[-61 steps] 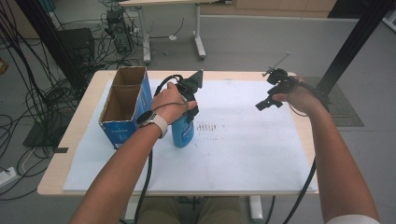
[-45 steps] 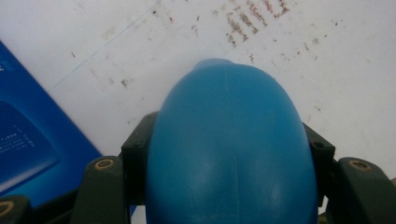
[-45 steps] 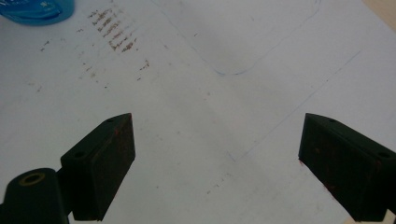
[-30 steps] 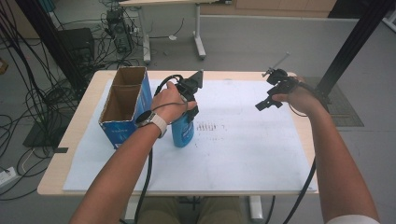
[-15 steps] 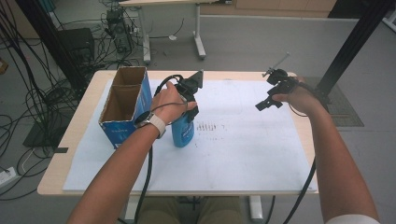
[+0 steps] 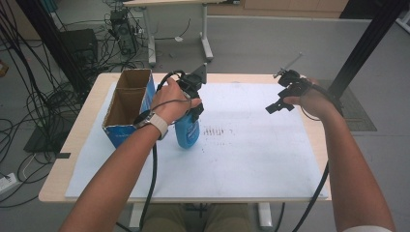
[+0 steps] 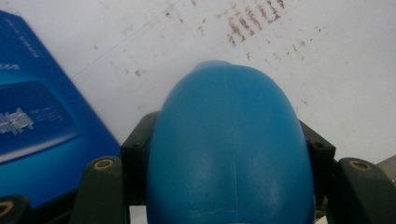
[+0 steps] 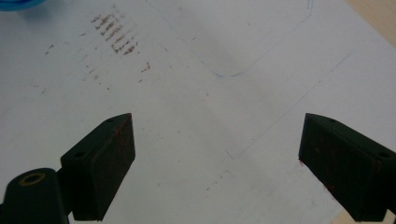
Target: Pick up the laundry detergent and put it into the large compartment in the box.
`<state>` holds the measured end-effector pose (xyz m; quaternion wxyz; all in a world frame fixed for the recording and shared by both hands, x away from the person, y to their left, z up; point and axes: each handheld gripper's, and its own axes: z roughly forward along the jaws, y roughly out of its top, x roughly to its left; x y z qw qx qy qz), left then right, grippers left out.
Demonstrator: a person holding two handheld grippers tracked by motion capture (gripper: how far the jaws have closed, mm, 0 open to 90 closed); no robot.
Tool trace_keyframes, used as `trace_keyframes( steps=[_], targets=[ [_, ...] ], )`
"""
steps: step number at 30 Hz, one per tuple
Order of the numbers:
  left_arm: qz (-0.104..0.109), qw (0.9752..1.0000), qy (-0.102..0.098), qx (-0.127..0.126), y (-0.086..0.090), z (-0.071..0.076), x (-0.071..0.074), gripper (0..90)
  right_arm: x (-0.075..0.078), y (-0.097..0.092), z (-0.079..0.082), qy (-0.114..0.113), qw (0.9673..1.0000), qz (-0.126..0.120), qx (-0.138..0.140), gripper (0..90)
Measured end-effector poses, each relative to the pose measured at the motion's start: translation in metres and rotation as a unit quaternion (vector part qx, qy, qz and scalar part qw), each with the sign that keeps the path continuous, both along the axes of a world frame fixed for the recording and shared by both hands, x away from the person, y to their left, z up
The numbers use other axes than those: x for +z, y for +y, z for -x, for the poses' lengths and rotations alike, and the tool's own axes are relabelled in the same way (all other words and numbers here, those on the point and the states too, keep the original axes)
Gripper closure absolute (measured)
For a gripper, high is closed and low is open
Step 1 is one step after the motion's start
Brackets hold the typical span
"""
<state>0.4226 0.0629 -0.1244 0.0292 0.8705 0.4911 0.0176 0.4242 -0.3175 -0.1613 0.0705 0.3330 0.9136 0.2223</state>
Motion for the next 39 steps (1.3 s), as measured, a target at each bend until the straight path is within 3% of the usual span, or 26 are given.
trace_keyframes(
  steps=[8,12,21,25,29,39],
  targets=[
    [0.009,0.9993,0.001,0.037,0.02,0.004,0.032,38.7,0.001,0.0,0.006,-0.004,1.0,-0.003,0.002,10.8],
    [0.005,0.9986,-0.014,0.05,0.026,0.01,0.052,38.7,0.002,0.001,0.006,-0.006,1.0,-0.003,0.006,10.8],
    [-0.003,0.9966,-0.013,0.081,0.039,0.009,0.079,38.6,0.004,0.003,0.007,-0.013,0.9997,-0.013,0.014,10.8],
    [-0.014,0.9957,-0.018,0.09,0.037,0.009,0.092,38.6,0.003,0.003,0.005,-0.013,0.9997,-0.013,0.016,10.8],
    [-0.006,0.9944,-0.021,0.103,0.044,0.008,0.107,38.6,0.003,0.001,0.005,-0.016,0.9996,-0.017,0.017,10.8],
    [-0.012,0.9921,-0.024,0.123,0.047,0.007,0.14,38.6,0.003,-0.006,0.004,-0.02,0.9993,-0.026,0.017,10.8]
  ],
)
